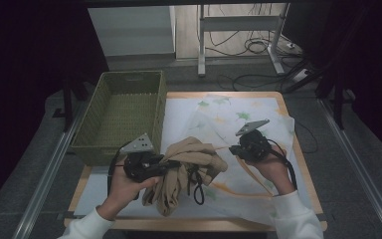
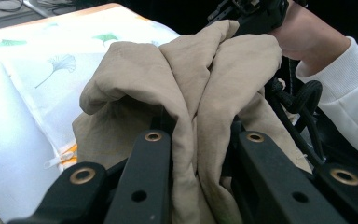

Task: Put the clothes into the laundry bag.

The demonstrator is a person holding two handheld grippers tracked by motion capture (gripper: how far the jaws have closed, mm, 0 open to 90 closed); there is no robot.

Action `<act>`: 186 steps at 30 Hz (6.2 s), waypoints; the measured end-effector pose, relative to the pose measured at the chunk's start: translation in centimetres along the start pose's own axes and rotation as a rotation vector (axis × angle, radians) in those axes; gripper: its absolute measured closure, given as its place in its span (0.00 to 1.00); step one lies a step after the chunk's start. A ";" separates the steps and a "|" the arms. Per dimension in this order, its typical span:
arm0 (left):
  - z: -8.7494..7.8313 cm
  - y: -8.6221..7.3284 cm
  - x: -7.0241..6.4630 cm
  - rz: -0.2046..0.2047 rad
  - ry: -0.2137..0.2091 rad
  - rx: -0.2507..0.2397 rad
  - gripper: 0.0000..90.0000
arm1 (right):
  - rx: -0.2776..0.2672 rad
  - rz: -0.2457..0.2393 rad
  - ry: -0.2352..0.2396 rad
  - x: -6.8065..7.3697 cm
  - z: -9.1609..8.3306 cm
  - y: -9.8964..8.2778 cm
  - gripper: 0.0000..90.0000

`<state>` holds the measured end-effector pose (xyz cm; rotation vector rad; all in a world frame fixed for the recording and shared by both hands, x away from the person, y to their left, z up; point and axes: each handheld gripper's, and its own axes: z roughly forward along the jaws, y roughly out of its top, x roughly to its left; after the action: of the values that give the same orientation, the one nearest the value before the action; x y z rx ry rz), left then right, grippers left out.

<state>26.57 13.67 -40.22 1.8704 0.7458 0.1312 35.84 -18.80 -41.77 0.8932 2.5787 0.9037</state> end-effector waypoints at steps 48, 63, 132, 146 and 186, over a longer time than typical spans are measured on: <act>6.2 -1.6 -0.3 0.023 -0.003 0.142 0.89 | -0.026 -0.005 0.011 0.1 -0.6 0.2 0.96; 8.0 -1.4 0.3 0.008 0.006 0.153 0.89 | -0.032 -0.008 0.013 0.3 -0.9 0.3 0.96; 15.9 -0.5 0.5 0.021 0.101 0.209 0.88 | -0.069 -0.012 0.053 0.4 -1.4 0.5 0.97; 17.4 0.2 1.0 -0.005 0.149 0.204 0.88 | -0.073 -0.016 0.058 0.7 -1.6 0.6 0.97; 17.7 -1.1 -0.4 0.055 0.086 0.225 0.47 | -0.067 -0.009 0.054 0.3 -1.4 0.3 0.97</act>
<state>33.17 -0.53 -48.66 2.1108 0.7950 0.1699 35.17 -19.07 -40.55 0.8498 2.5790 1.0184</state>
